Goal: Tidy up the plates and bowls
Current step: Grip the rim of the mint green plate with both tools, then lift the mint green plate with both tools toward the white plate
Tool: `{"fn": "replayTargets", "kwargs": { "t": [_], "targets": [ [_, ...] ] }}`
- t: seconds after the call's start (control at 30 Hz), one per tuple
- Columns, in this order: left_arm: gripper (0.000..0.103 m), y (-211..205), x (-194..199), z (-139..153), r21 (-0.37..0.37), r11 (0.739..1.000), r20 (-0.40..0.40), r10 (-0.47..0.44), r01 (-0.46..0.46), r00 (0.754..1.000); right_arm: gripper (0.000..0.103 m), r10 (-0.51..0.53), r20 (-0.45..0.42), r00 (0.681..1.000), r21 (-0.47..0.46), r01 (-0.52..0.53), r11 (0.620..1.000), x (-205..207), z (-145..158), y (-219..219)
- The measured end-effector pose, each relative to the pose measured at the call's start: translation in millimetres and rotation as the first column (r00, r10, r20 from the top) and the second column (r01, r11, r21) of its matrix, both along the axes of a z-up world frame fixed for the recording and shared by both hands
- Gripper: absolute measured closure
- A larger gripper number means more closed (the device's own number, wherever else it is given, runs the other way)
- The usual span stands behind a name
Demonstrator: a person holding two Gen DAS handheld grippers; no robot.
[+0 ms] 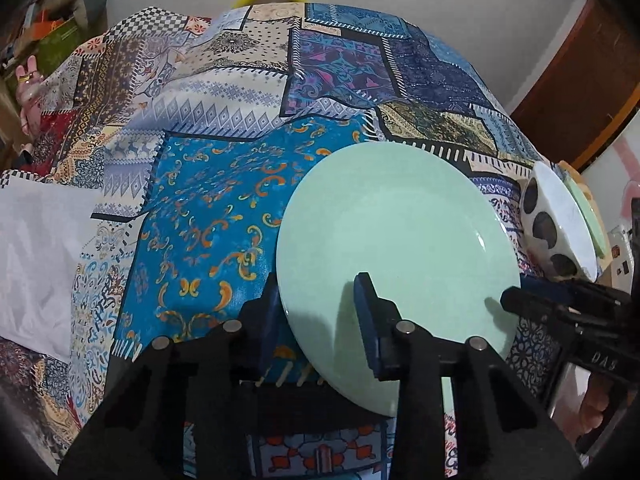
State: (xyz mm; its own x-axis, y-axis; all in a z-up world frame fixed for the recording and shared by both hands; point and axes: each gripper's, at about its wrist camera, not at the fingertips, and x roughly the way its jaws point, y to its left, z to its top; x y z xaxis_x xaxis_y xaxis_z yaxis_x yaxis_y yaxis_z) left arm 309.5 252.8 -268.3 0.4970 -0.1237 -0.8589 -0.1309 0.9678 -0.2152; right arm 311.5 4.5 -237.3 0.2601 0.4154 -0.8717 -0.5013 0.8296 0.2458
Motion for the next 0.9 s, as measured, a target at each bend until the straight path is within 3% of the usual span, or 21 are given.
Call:
{"fn": "replayTargets", "kwargs": {
  "t": [0.37, 0.53, 0.73, 0.9],
  "targets": [
    [0.074, -7, -74, 5, -0.057, 0.998, -0.041, -0.019, 0.017, 0.999, 0.077, 0.173, -0.022, 0.985, -0.019, -0.174, 0.985, -33, -1, 14],
    [0.074, -13, -109, 10, -0.073, 0.997, -0.045, -0.011, 0.007, 0.999, 0.077, 0.157, -0.029, 0.987, -0.016, -0.157, 0.987, -27, -2, 13],
    [0.073, 10, -108, 11, -0.062, 0.994, -0.045, 0.083, -0.086, 0.995, 0.077, 0.114, -0.031, 0.993, -0.035, -0.115, 0.993, -9, -5, 18],
    [0.073, 20, -85, 1, -0.091, 0.992, -0.075, 0.085, -0.091, 0.994, 0.077, 0.145, -0.006, 0.989, -0.073, -0.145, 0.987, -2, -12, 34]
  ]
}}
